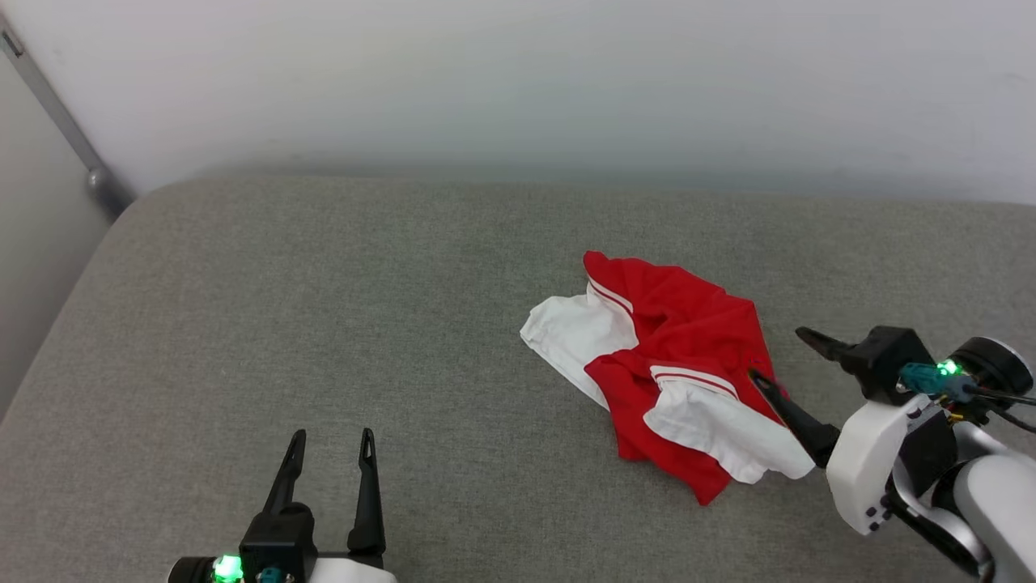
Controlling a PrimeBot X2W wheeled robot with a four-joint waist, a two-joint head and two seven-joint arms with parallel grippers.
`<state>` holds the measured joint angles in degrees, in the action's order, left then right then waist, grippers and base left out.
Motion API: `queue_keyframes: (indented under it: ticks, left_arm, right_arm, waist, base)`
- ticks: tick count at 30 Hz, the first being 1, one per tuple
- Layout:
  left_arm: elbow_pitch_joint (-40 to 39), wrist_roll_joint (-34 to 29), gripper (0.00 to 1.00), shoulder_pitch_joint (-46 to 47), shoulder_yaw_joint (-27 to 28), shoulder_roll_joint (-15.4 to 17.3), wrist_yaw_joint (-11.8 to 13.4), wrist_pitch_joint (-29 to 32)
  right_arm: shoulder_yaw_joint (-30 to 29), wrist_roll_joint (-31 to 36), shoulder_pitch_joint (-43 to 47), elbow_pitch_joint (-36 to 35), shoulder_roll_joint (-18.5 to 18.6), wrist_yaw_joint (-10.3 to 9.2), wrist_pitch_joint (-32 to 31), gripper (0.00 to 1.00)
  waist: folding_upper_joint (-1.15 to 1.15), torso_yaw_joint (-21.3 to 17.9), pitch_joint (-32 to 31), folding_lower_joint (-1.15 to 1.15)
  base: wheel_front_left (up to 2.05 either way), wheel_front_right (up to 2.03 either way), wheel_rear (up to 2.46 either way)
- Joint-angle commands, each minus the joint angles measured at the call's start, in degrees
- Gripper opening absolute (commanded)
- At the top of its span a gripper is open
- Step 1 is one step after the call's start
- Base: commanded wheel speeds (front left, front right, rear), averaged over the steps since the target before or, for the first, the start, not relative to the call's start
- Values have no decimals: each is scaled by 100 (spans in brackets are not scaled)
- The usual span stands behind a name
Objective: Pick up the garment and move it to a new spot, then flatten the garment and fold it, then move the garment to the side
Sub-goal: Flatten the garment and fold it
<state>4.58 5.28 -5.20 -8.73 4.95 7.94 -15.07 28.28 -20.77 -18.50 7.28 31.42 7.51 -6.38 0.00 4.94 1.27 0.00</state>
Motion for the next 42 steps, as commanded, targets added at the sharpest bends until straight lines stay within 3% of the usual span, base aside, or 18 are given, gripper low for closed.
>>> queue_keyframes:
  ticks: [1, 2, 3, 4, 7, 8, 19, 24, 25, 26, 34, 42]
  left_arm:
    - [-18, -28, 100, 127, 19, -35, -38, -15]
    - [-13, -35, 100, 157, 20, -53, -47, -15]
    - [-13, -35, 100, 157, 20, -53, -47, -15]
    - [0, -39, 100, 237, 26, -85, -79, -15]
    - [9, -45, 100, 297, 17, -107, -81, -15]
    - [10, -42, 100, 404, -24, -138, -91, -15]
    - [44, 65, 100, 740, -95, -202, -39, -15]
    - [78, 141, 100, 813, -128, -208, 20, -15]
    - [86, 153, 100, 806, -131, -207, 32, -15]
    - [99, 168, 100, 797, -130, -208, 50, -15]
    - [192, 238, 100, 598, -109, -206, 106, -15]
    - [207, 271, 100, 344, -70, -208, 109, -15]
  right_arm:
    - [449, -422, -327, -163, 469, -4, -490, 100]
    - [727, -627, -443, -227, 710, -4, -780, 100]
    - [727, -627, -443, -227, 710, -4, -780, 100]
    - [1216, -1016, -684, -357, 1069, -4, -1279, 100]
    - [1649, -1409, -921, -443, 1357, -4, -1744, 100]
    - [2255, -1813, -1281, -504, 1661, -4, -2246, 100]
    - [4129, -2506, -2103, -57, 1880, -3, -2763, 100]
    - [4526, -2560, -2113, 141, 1809, -4, -2677, 100]
    - [4545, -2493, -2148, 125, 1793, -5, -2590, 41]
    - [4544, -2461, -2172, 135, 1782, -7, -2480, 0]
    - [4506, -2448, -2546, 270, 1921, -5, -1586, 0]
    - [4102, -2881, -2268, 186, 2587, -5, -889, 0]
  waist:
    - [0, 11, 190, 0]
    - [0, 21, 255, 0]
    - [0, 21, 255, 0]
    - [0, 46, 383, 0]
    - [0, 80, 501, 0]
    - [0, 155, 689, 0]
    - [0, 412, 1275, 0]
    - [0, 438, 1346, 0]
    - [0, 426, 1341, 0]
    - [0, 415, 1335, 0]
    - [0, 199, 994, 0]
    - [0, 17, 585, 0]
  base:
    - [0, 0, 0]
    - [0, 0, 0]
    - [0, 0, 0]
    - [0, 0, 0]
    - [0, 0, 0]
    - [0, 0, 0]
    - [0, 0, 0]
    - [0, 0, 0]
    - [0, 0, 0]
    - [0, 0, 0]
    - [0, 0, 0]
    - [0, 0, 0]
